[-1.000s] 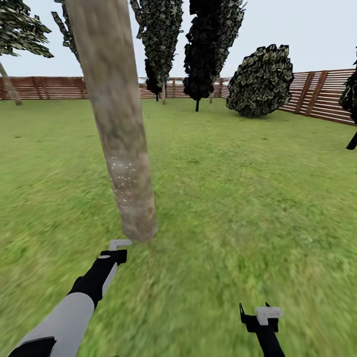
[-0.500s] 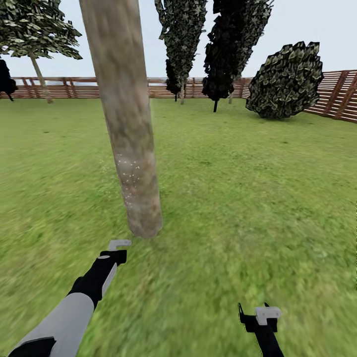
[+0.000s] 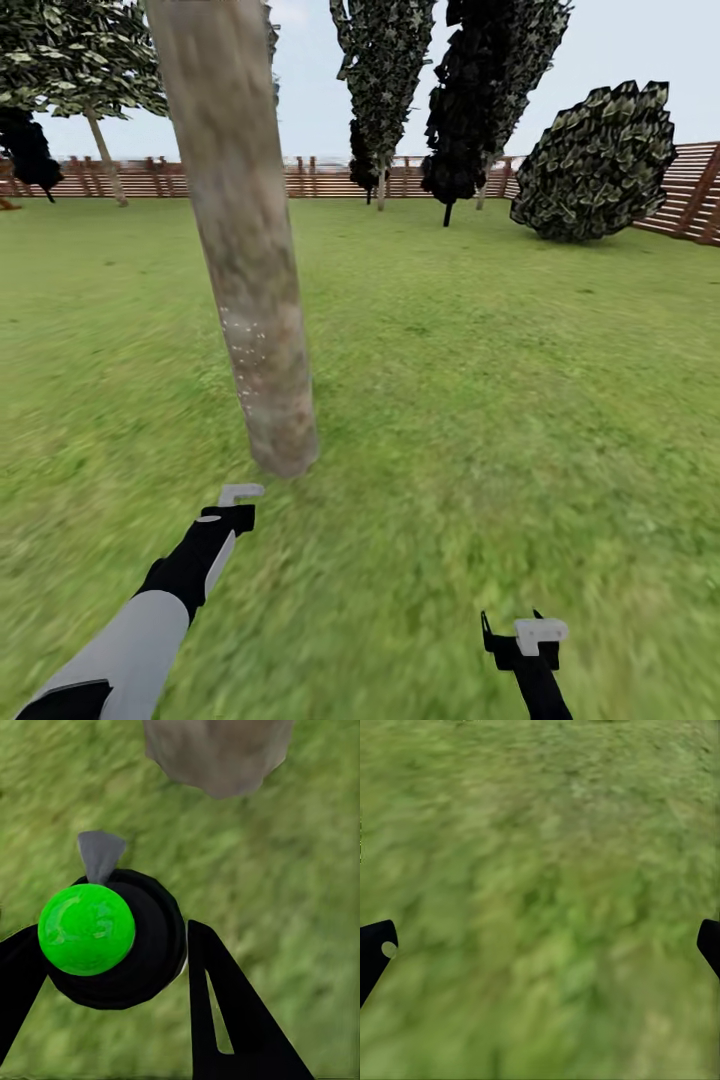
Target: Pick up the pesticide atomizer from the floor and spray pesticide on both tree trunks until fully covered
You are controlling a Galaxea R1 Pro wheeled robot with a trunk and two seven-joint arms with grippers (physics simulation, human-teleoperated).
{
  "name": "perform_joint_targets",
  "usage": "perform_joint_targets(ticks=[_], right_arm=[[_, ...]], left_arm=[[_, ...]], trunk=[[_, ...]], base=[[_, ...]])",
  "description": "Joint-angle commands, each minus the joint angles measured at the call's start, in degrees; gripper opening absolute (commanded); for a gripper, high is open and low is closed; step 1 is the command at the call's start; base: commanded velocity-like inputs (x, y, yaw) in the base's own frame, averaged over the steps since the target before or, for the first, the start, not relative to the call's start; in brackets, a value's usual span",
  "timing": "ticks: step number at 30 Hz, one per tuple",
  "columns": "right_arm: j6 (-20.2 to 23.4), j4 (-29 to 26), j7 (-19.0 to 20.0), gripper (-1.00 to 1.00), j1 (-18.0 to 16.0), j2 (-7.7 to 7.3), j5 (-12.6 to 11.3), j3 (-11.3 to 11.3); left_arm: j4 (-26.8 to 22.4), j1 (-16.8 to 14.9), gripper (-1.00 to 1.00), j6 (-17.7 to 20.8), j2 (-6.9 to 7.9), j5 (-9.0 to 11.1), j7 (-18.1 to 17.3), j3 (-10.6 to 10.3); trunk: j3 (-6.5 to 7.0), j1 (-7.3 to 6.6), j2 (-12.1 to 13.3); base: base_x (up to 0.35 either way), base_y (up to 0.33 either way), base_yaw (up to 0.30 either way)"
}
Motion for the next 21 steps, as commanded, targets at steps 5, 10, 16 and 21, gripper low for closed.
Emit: perform_joint_targets(ticks=[5, 10, 16, 21], right_arm=[[0.0, 0.0, 0.0, 1.00, 0.0, 0.00, 0.0, 0.0], [0.0, 0.0, 0.0, 1.00, 0.0, 0.01, 0.0, 0.0], [0.0, 0.0, 0.0, 1.00, 0.0, 0.00, 0.0, 0.0], [0.0, 0.0, 0.0, 1.00, 0.0, 0.00, 0.0, 0.0]], left_arm=[[0.0, 0.0, -1.00, 0.0, 0.01, 0.0, 0.0, 0.1], [0.0, 0.0, -1.00, 0.0, 0.01, -0.1, 0.0, 0.1], [0.0, 0.0, -1.00, 0.1, 0.05, -0.1, 0.1, 0.1], [0.0, 0.0, -1.00, 0.1, 0.01, -0.1, 0.1, 0.1]], trunk=[[0.00, 0.00, 0.0], [0.00, 0.00, 0.0], [0.00, 0.00, 0.0], [0.00, 0.00, 0.0]], base=[[0.000, -0.274, 0.276], [0.003, -0.274, 0.277], [0.108, -0.273, 0.193], [0.146, -0.270, 0.011]])
